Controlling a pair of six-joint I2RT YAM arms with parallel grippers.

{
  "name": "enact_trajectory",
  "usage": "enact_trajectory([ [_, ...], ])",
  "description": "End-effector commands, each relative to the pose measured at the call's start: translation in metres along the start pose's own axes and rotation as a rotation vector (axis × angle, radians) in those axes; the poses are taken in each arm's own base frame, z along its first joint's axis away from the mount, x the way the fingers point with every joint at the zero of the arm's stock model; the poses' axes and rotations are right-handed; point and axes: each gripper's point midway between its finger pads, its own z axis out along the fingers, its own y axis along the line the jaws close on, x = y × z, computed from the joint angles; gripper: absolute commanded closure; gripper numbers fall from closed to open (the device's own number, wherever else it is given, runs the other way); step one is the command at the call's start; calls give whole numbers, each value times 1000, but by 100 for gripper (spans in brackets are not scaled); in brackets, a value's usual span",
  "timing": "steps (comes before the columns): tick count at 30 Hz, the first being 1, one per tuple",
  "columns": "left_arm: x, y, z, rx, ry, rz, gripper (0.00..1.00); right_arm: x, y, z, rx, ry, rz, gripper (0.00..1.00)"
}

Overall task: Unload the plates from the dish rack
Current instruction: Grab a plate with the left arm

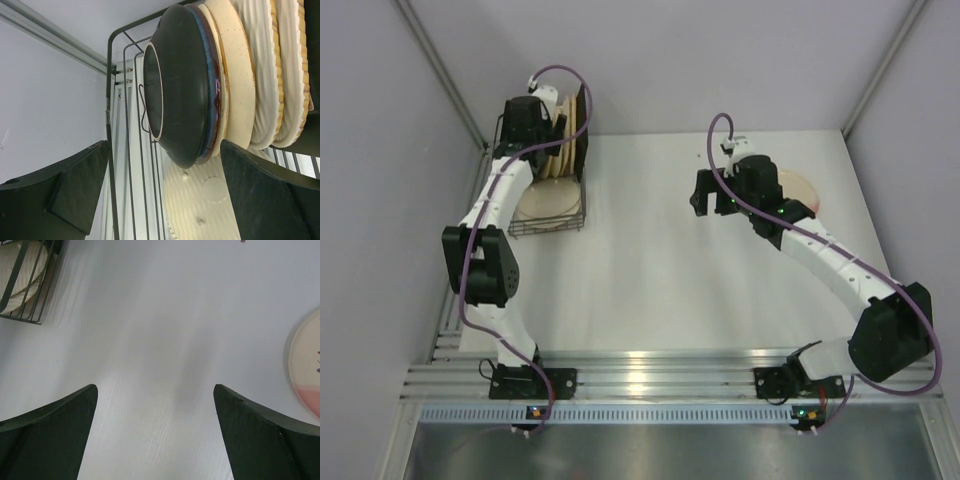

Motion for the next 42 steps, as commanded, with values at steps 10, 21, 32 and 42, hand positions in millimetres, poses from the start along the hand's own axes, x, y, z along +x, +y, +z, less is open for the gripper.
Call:
enact_trajectory([
  [10,9,-2,19,-18,34,24,2,-9,5,-7,-10,-29,-18,0],
  [21,15,21,20,-99,32,-1,4,-8,5,-3,-7,-17,-15,0],
  [32,30,29,33,-99,53,-33,4,-11,5,-1,-6,-14,-18,1],
  [42,52,48,50,-281,76,-57,8,-8,5,3,-3,1,-21,0],
])
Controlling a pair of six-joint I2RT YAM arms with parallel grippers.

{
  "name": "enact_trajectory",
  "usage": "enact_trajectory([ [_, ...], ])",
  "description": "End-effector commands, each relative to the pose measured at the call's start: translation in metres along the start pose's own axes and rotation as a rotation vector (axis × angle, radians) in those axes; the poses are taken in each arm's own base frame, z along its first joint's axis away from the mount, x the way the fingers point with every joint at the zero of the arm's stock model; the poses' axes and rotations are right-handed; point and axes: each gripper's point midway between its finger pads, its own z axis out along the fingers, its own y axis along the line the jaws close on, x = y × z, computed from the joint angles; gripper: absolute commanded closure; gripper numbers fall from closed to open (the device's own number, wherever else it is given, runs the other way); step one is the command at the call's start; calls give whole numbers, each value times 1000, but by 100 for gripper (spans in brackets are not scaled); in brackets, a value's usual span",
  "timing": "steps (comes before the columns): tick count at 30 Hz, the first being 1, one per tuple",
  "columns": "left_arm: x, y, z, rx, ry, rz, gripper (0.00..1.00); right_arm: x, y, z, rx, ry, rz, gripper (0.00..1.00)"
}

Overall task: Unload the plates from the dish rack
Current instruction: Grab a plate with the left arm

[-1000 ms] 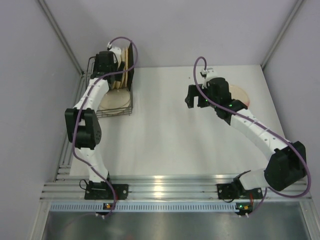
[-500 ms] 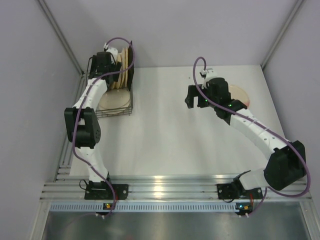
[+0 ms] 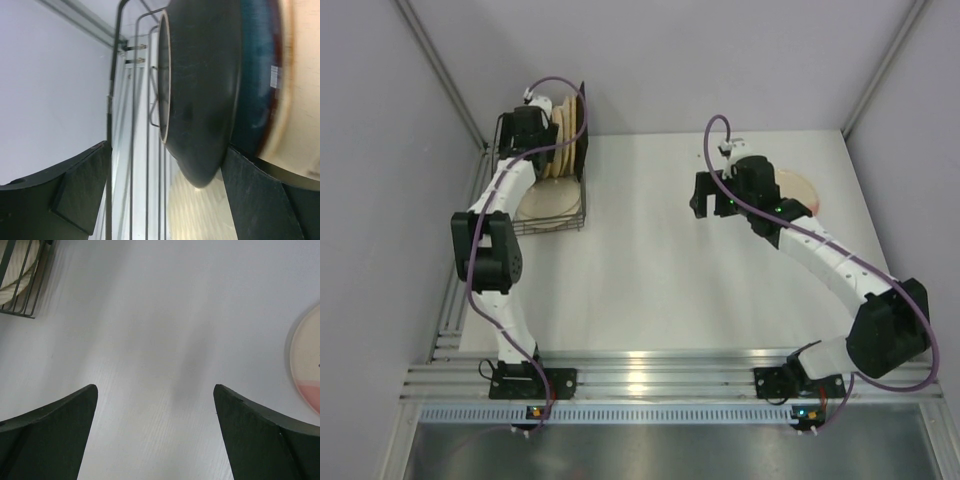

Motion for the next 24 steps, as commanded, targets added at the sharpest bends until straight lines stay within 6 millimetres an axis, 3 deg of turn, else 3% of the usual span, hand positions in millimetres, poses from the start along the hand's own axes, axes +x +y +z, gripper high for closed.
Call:
enact_trajectory([
  [1,6,46,13,-245,-13,-52,9,-15,6,-1,-7,-28,-17,1],
  [7,4,60,8,-340,-74,-92,13,-14,5,2,-5,-22,-17,0],
  [12,-4,35,18,-208,-152,-116,17,-13,6,3,-5,-14,-17,0],
  [13,-4,30,20,-189,-159,-115,20,-14,6,3,-5,-17,-18,0],
  [14,3,41,27,-199,-156,-134,21,-14,5,3,-5,-16,-17,0],
  [22,15,29,51,-93,-168,-224,37,-13,2,3,17,-14,-18,0],
  [24,18,26,52,-81,-164,-226,48,-13,1,3,20,-16,-21,0],
])
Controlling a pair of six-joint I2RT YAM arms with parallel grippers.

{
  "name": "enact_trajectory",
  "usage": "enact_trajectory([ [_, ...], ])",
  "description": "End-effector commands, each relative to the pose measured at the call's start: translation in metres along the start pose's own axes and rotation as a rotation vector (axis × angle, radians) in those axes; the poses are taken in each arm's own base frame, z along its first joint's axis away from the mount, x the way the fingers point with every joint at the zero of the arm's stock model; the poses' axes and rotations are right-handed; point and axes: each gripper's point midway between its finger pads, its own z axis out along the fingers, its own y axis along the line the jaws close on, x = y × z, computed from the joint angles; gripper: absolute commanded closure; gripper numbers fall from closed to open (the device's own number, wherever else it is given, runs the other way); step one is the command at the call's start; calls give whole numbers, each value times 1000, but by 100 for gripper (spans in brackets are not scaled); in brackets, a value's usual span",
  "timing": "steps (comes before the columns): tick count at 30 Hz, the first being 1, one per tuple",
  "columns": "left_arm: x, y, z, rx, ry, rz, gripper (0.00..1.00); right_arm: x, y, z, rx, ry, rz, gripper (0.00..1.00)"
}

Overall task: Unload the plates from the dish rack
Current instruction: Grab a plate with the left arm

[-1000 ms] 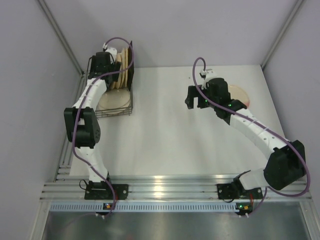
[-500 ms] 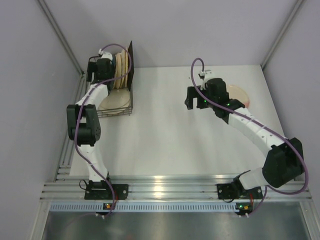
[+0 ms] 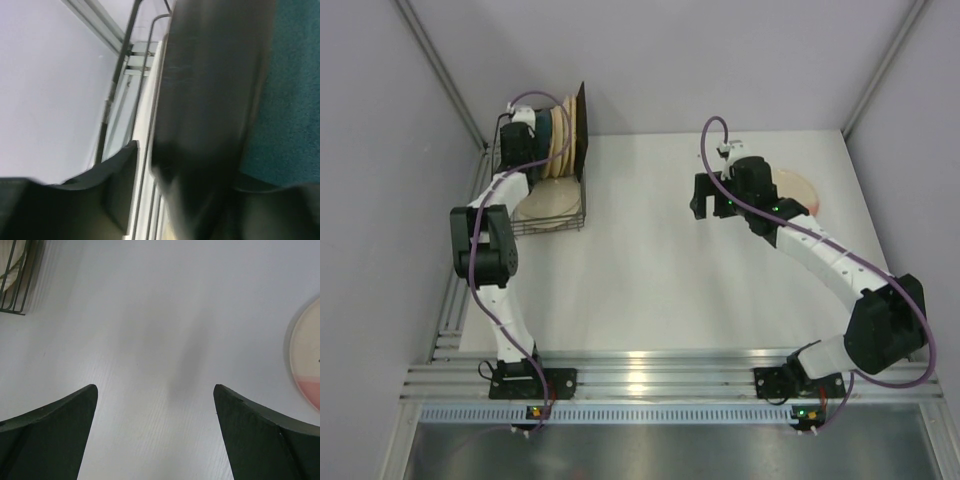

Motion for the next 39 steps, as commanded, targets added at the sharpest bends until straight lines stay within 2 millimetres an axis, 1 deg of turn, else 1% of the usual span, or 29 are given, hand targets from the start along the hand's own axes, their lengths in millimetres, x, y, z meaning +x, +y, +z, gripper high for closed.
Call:
enact_trajectory([
  [1,-11,2,9,19,-65,-74,52,-21,6,-4,-2,-44,-19,0],
  [2,-11,1,8,27,-67,-72,63,-20,5,-3,0,-41,-18,0],
  [4,-11,0,8,33,-71,-74,73,-21,6,-3,-3,-43,-18,0],
  [5,-8,-1,9,33,-67,-75,80,-21,7,-2,-8,-42,-20,0],
  [8,-8,0,9,29,-66,-73,89,-21,7,-2,-9,-39,-18,0],
  [9,-9,0,8,26,-67,-73,97,-21,7,-1,-9,-39,-20,1],
  [10,-10,2,7,22,-68,-75,100,-21,7,-2,-7,-39,-20,0],
  [12,-16,5,0,0,-74,-75,100,-20,7,-2,-7,-39,-20,0],
  [13,-24,7,-6,-9,-88,-64,100,-20,7,-1,-7,-38,-20,0],
  [14,-27,8,-10,-22,-92,-56,100,-20,7,-2,-7,-39,-18,0],
  [15,-30,16,-15,-74,-91,-45,100,-21,7,-2,-8,-42,-18,0],
  [16,-36,16,-20,-92,-97,-15,100,-20,7,-1,-9,-39,-17,0],
  [17,-47,23,-29,-132,-115,-8,100,-19,7,0,-11,-37,-17,0],
  [18,-51,38,-34,-208,-114,-7,100,-20,8,1,-15,-38,-15,0],
  [19,-66,31,-47,-224,-139,21,100,-20,7,1,-13,-38,-16,0],
  [20,-72,33,-52,-252,-148,31,100,-20,8,2,-15,-39,-15,0],
  [21,-83,37,-59,-282,-175,29,100,-21,8,2,-15,-41,-17,0],
  [22,-90,45,-69,-342,-177,46,100,-20,9,3,-15,-41,-16,0],
  [25,-105,57,-84,-407,-195,35,100,-20,8,3,-16,-42,-17,0],
  [28,-112,63,-94,-446,-204,33,100,-19,8,3,-16,-42,-15,0],
  [29,-111,67,-98,-473,-199,32,100,-18,8,4,-15,-41,-16,0],
  [33,-119,68,-112,-521,-214,56,100,-17,6,3,-13,-43,-16,0],
  [36,-127,64,-123,-542,-228,63,100,-17,7,2,-15,-46,-18,0],
  [39,-139,56,-136,-532,-249,71,100,-16,7,2,-17,-50,-15,0],
])
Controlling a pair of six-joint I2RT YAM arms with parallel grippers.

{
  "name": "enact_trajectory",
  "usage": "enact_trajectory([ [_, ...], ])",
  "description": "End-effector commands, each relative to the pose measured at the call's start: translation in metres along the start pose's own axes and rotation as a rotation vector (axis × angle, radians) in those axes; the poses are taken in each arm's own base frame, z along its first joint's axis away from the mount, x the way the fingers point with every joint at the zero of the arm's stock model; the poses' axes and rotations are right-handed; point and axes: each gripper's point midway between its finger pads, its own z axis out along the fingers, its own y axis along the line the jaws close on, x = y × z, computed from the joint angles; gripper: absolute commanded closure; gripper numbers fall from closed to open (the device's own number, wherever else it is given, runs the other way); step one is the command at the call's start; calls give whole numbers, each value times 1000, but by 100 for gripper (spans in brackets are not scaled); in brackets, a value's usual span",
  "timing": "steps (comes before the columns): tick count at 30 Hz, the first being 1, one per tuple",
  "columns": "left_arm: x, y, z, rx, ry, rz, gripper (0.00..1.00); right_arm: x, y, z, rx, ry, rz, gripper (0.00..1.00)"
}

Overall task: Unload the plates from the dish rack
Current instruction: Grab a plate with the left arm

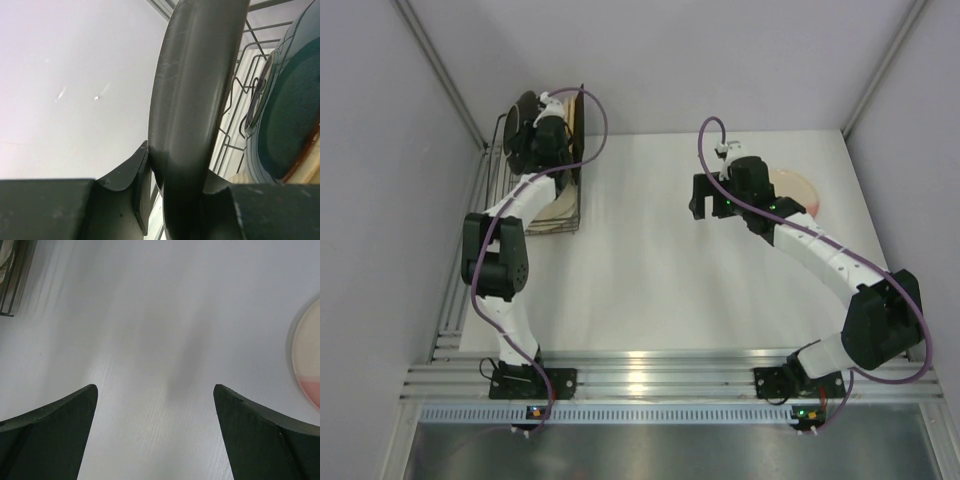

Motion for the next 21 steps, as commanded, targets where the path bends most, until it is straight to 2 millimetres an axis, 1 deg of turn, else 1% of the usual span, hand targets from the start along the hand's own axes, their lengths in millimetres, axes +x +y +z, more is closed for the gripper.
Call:
enact_trajectory([
  [1,-77,81,-41,-164,-162,-243,100,-20,8,-5,-22,-66,-15,0],
  [3,-85,80,-50,-148,-174,-247,100,-19,8,-5,-21,-66,-15,0],
  [4,-97,80,-61,-128,-195,-263,100,-20,8,-5,-23,-69,-17,0],
  [6,-105,75,-73,-86,-200,-272,100,-19,13,-6,-50,-66,-18,0],
  [7,-121,78,-87,-46,-231,-299,100,-20,14,-7,-54,-70,-19,0],
  [9,-135,75,-100,18,-257,-368,100,-22,16,-9,-69,-82,-18,0],
  [10,-146,78,-111,84,-272,-371,100,-24,18,-11,-77,-92,-19,0],
  [11,-153,80,-117,120,-281,-400,100,-26,21,-14,-95,-99,-19,0],
  [12,-159,80,-122,164,-279,-468,100,-25,21,-15,-104,-102,-13,0],
  [13,-171,87,-134,242,-306,-490,100,-34,25,-20,-126,-136,-9,0],
  [14,-175,89,-140,278,-314,-515,100,-30,29,-23,-169,-133,-2,0],
  [15,-182,91,-147,323,-324,-575,100,-34,31,-26,-191,-150,3,0],
  [16,-192,106,-157,346,-351,-616,100,-43,36,-34,-223,-192,2,0],
  [17,-194,105,-164,386,-355,-618,100,-41,40,-37,-272,-190,10,0],
  [18,-199,110,-169,402,-366,-645,100,-44,43,-41,-295,-205,13,0],
  [19,-204,119,-177,411,-381,-665,100,-48,45,-46,-319,-222,16,0],
  [21,-208,120,-186,454,-386,-689,100,-49,48,-50,-372,-225,38,0],
])
